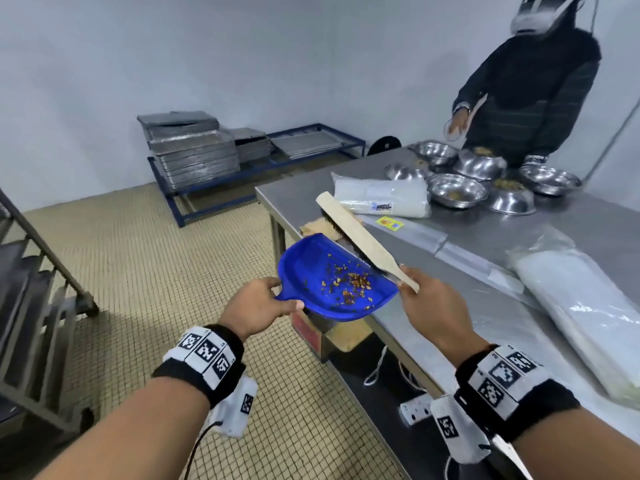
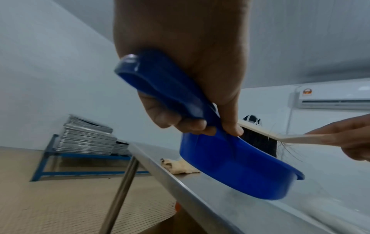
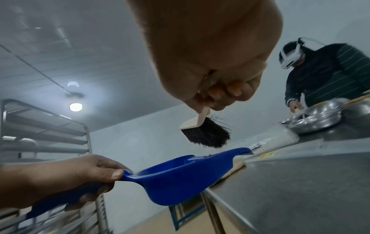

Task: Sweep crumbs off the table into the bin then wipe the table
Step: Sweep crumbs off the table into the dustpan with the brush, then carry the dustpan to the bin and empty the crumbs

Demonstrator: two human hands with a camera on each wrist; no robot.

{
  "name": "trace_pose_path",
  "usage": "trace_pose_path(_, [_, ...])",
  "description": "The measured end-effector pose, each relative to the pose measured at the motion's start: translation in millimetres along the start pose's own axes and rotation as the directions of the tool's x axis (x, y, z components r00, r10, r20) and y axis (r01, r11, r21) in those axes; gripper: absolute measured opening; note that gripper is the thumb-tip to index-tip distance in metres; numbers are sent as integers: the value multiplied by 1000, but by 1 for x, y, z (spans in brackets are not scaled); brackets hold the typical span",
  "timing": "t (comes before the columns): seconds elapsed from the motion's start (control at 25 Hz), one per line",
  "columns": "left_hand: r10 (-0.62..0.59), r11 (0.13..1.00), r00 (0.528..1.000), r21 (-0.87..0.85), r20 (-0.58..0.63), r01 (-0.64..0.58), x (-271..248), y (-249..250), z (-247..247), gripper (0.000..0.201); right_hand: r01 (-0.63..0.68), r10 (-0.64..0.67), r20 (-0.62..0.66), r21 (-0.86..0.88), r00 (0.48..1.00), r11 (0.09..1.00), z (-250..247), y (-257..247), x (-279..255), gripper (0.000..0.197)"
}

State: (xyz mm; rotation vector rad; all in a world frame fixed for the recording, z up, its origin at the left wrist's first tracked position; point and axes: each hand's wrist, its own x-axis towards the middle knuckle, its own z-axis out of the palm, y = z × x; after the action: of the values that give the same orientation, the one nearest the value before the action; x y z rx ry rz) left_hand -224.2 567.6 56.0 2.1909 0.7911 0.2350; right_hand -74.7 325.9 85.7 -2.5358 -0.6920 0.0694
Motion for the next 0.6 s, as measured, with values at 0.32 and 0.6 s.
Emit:
trace_pose_path(0.32, [200,980,976,-28,82,-198,35,120,58,61,-196,208,-192,83,959,977,-72,91,11,38])
trace_pose_path(0.6, [292,956,931,-61,218,-285,64,224,150,67,-352,366,-290,101,884,930,-144,178,12,38])
